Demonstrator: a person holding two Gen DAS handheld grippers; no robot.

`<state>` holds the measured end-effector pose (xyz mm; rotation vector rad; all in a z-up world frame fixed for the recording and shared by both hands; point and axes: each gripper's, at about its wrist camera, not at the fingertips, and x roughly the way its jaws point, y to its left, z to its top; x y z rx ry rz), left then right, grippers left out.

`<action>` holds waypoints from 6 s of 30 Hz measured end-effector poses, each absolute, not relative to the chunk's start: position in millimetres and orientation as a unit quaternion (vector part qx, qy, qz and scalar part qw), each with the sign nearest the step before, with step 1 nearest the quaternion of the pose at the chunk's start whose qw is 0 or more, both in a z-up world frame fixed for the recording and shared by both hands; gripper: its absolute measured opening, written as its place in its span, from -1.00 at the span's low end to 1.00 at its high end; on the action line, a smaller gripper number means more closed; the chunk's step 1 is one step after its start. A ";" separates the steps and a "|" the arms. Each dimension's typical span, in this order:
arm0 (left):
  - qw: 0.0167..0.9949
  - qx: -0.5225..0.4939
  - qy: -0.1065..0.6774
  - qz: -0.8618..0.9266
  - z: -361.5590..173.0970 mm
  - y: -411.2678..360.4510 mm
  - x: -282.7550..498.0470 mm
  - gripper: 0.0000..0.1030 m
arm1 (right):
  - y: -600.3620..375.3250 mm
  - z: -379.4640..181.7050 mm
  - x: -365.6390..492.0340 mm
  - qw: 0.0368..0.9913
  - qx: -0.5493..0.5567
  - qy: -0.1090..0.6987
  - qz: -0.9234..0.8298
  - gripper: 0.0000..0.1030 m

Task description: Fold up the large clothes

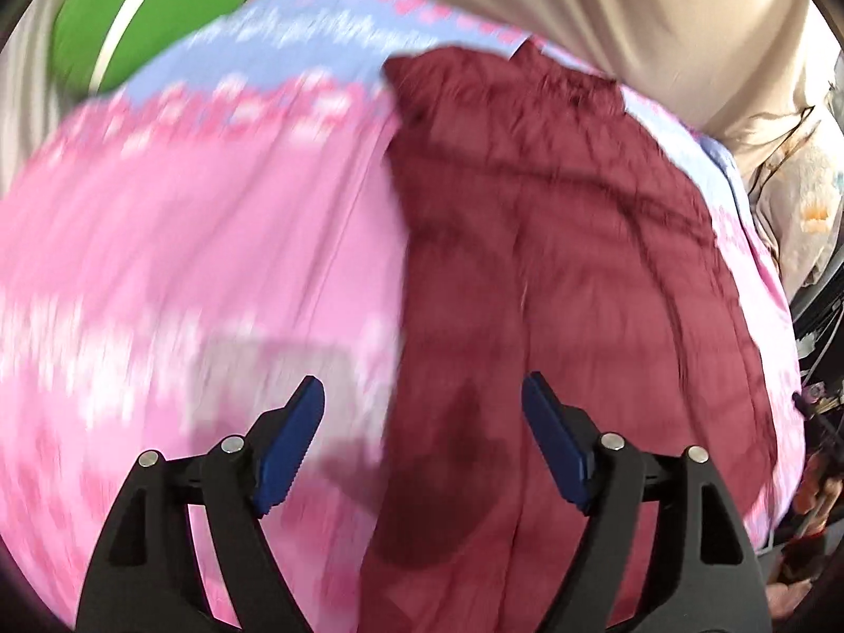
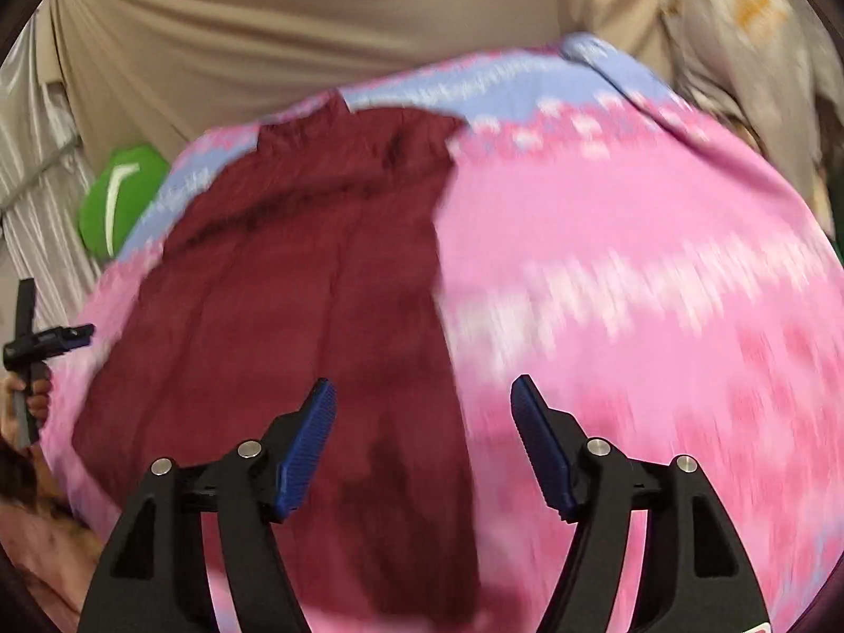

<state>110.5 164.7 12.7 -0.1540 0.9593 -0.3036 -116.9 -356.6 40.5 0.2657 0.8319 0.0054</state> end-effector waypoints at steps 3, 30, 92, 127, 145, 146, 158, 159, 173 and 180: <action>0.858 -0.110 0.476 -0.161 -0.7 180.9 78.7 0.48 | -357.5 24.1 -153.2 0.896 0.139 0.422 -0.005 0.34; 0.903 -0.189 0.286 -0.259 72.1 196.1 -54.1 -0.96 | -323.9 85.3 -245.6 0.950 0.246 0.180 0.062 -0.96; 0.909 0.048 0.352 -0.217 11.9 4.7 162.8 0.00 | -228.2 42.8 20.7 0.923 0.035 0.382 0.031 -0.59; 0.922 -0.044 0.379 -0.068 -2.1 58.8 329.7 0.49 | -359.7 59.1 159.7 0.926 0.141 0.338 -0.089 -0.73; 0.934 -0.068 0.331 -0.115 53.5 59.7 242.9 0.37 | -339.4 7.7 144.2 0.923 0.129 0.358 -0.053 -0.74; 0.933 -0.062 0.331 -0.129 57.8 53.3 230.8 0.37 | -326.4 15.4 143.9 0.925 0.125 0.357 -0.030 -0.74; 0.912 0.025 0.381 -0.148 2.4 32.7 165.1 0.42 | -266.0 -53.0 164.8 0.900 0.090 0.423 0.052 -0.99; 0.912 0.016 0.387 -0.137 -0.9 49.6 164.5 0.42 | -286.9 -56.1 154.8 0.899 0.107 0.423 0.030 -1.00; 0.908 -0.096 0.403 -0.068 0.9 145.3 147.1 0.40 | -323.3 -12.5 230.6 0.908 0.146 0.393 0.012 -0.70; 0.910 -0.062 0.403 -0.076 4.2 112.0 154.8 0.46 | -204.7 -14.1 352.1 0.898 0.070 0.426 0.087 -0.70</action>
